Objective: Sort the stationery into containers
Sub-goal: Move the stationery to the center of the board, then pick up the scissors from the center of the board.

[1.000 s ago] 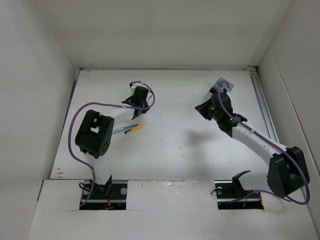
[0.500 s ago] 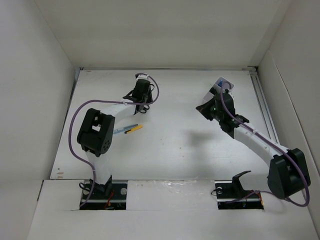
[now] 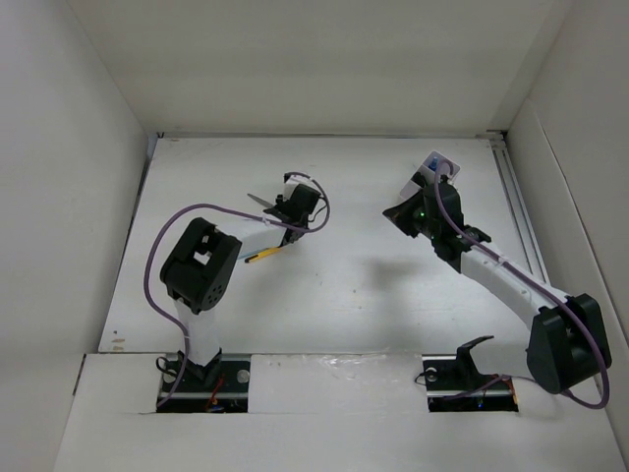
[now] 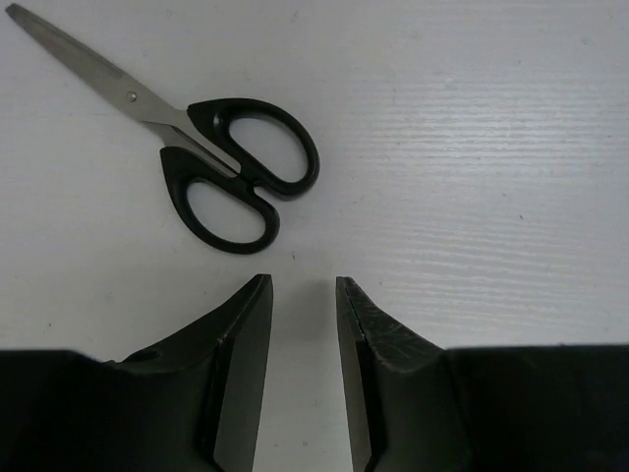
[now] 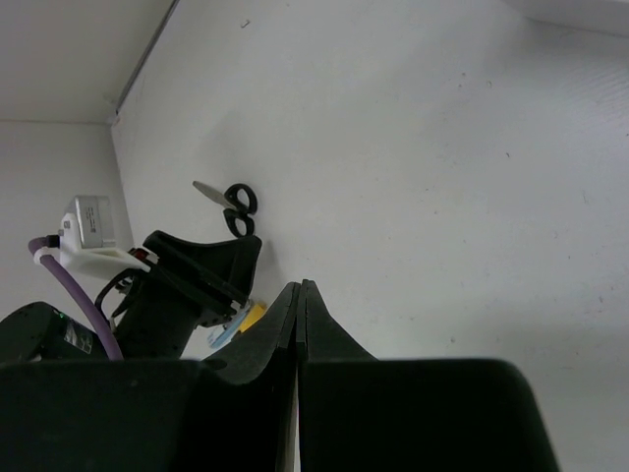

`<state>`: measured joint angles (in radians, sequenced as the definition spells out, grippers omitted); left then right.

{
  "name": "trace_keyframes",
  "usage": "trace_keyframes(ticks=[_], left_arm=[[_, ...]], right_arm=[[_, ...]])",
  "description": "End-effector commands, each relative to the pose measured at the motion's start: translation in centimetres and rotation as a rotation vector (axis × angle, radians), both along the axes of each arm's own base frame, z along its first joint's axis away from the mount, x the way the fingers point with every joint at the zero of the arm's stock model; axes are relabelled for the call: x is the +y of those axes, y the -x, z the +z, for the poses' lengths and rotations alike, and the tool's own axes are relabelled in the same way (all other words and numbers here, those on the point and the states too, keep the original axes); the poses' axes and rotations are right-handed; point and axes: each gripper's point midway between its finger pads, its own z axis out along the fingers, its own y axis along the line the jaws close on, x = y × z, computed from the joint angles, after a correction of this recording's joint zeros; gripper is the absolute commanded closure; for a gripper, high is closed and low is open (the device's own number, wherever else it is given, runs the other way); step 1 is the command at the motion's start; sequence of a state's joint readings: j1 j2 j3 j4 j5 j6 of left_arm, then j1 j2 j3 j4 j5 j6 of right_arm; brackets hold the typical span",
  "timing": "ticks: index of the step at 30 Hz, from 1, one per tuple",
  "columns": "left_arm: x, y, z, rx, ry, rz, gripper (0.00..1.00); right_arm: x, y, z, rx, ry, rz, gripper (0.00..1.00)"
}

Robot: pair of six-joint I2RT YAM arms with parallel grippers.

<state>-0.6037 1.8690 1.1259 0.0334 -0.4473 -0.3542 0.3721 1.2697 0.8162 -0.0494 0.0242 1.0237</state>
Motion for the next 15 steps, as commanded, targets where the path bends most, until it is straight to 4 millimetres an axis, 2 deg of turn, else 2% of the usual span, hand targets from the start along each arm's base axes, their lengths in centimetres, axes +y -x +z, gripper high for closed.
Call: trace_keyframes(ticks=[1, 5, 7, 8, 9, 11, 15], left_arm=[[2.2, -1.0, 2.4, -0.077, -0.032, 0.107, 0.71], [2.4, -1.4, 3.4, -0.108, -0.017, 0.111, 0.60], [2.9, -2.0, 3.3, -0.108, -0.018, 0.126, 0.60], [3.0, -2.1, 2.5, -0.081, -0.002, 0.116, 0.60], [2.6, -2.2, 2.7, -0.080, 0.015, 0.102, 0.60], [2.9, -2.6, 1.6, -0.055, 0.002, 0.102, 0.61], [2.6, -2.7, 1.4, -0.048, 0.001, 0.086, 0.61]], right_arm=[[0.1, -0.6, 2.0, -0.067, -0.025, 0.011, 0.98], [0.2, -0.6, 1.7, -0.059, -0.021, 0.011, 0.98], [0.2, -0.7, 1.3, -0.053, -0.011, 0.015, 0.98], [0.2, -0.7, 1.3, -0.053, -0.011, 0.015, 0.98], [0.2, -0.7, 1.3, -0.053, -0.011, 0.015, 0.98], [0.2, -0.8, 0.9, -0.044, -0.007, 0.015, 0.98], [0.4, -0.8, 1.4, -0.051, -0.016, 0.026, 0.98]])
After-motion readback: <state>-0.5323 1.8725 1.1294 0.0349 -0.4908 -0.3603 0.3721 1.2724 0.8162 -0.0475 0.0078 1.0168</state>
